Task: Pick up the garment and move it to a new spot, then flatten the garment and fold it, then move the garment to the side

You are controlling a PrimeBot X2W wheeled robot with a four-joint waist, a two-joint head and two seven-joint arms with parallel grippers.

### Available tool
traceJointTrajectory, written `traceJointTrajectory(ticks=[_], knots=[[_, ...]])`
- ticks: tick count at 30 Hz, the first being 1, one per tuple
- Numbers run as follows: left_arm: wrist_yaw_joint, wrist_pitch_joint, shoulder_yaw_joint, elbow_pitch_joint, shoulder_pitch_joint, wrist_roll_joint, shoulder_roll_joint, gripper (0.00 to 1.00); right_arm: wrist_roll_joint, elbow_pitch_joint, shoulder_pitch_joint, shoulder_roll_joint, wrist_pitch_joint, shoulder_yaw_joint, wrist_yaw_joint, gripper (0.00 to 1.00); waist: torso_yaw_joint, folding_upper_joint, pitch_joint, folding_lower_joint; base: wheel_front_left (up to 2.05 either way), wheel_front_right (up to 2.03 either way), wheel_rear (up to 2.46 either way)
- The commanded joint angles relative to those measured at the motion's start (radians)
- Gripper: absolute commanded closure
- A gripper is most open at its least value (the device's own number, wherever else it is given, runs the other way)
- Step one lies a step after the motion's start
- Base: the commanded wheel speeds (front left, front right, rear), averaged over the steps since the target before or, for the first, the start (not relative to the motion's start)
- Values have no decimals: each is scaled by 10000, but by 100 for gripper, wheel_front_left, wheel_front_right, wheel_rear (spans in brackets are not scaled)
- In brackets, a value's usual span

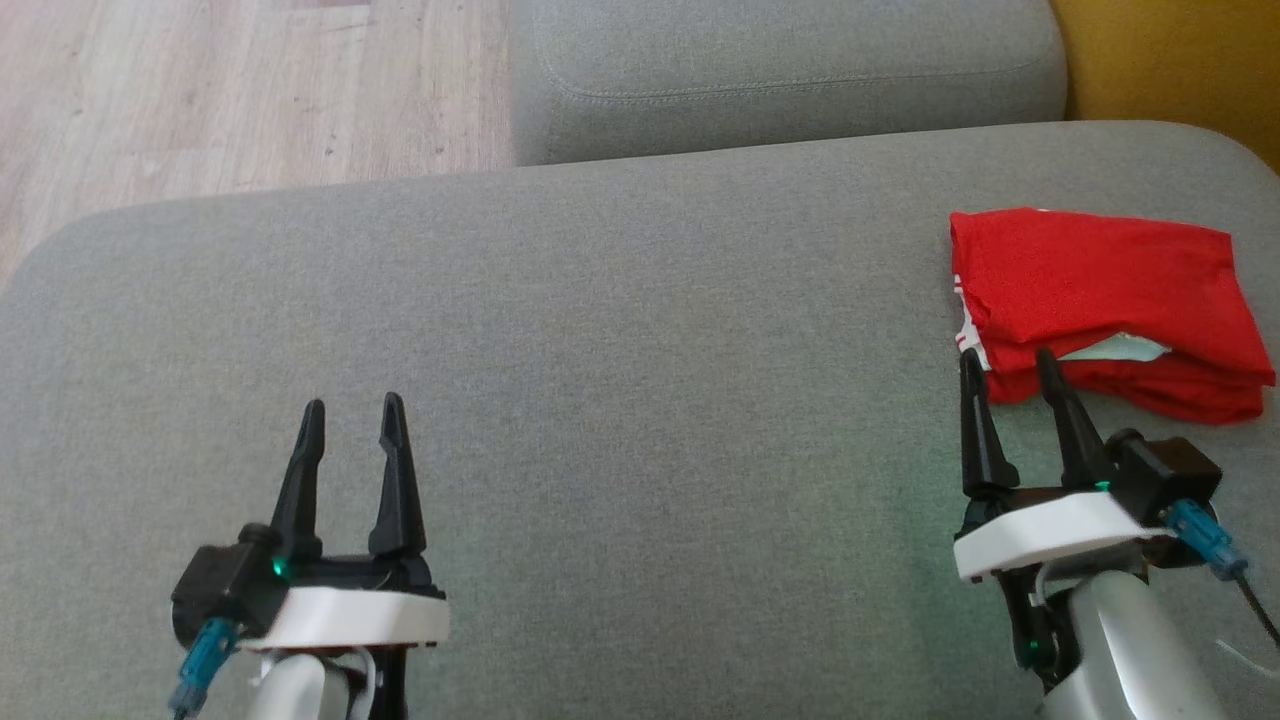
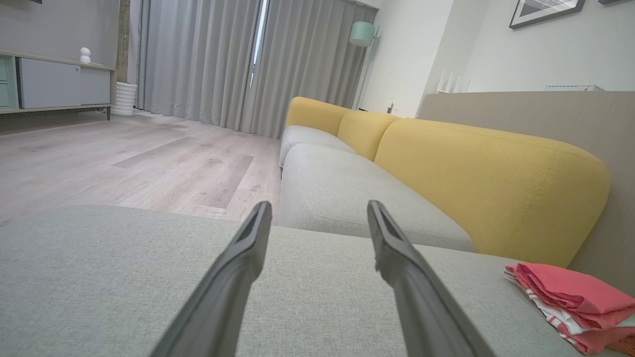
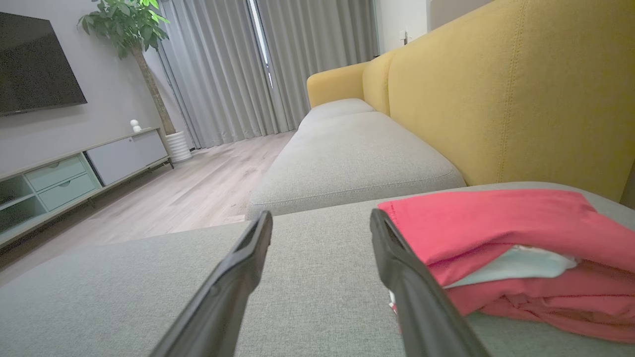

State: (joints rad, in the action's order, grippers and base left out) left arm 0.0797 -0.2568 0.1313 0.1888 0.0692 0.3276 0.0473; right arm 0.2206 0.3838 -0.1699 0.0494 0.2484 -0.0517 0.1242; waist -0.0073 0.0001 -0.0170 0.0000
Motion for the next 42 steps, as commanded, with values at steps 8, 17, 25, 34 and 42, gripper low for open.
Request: traceJointTrajectory(ticks=[8, 17, 25, 34, 42], knots=[[-129, -49, -585, -410, 116, 286, 29, 0, 119, -411, -148, 9, 133, -301, 65, 0, -13, -1, -89, 0, 0, 0, 0], [-61, 174, -276, 392, -212, 848, -4, 100, 706, 292, 108, -20, -185, 35, -1, 100, -10, -1, -79, 0, 0, 0, 0], [-23, 411, -422, 401, -175, 1651, -2, 100, 1591, 167, 153, -18, -412, 139, 4, 100, -4, -1, -65, 0, 0, 0, 0], [16, 647, -567, 412, -135, 2454, 0, 100, 2475, 51, 190, -16, -640, 246, 8, 100, 1, -1, -50, 0, 0, 0, 0], [54, 882, -712, 423, -95, 3253, 3, 100, 3355, -61, 224, -14, -869, 354, 13, 100, 7, -1, -35, 0, 0, 0, 0]])
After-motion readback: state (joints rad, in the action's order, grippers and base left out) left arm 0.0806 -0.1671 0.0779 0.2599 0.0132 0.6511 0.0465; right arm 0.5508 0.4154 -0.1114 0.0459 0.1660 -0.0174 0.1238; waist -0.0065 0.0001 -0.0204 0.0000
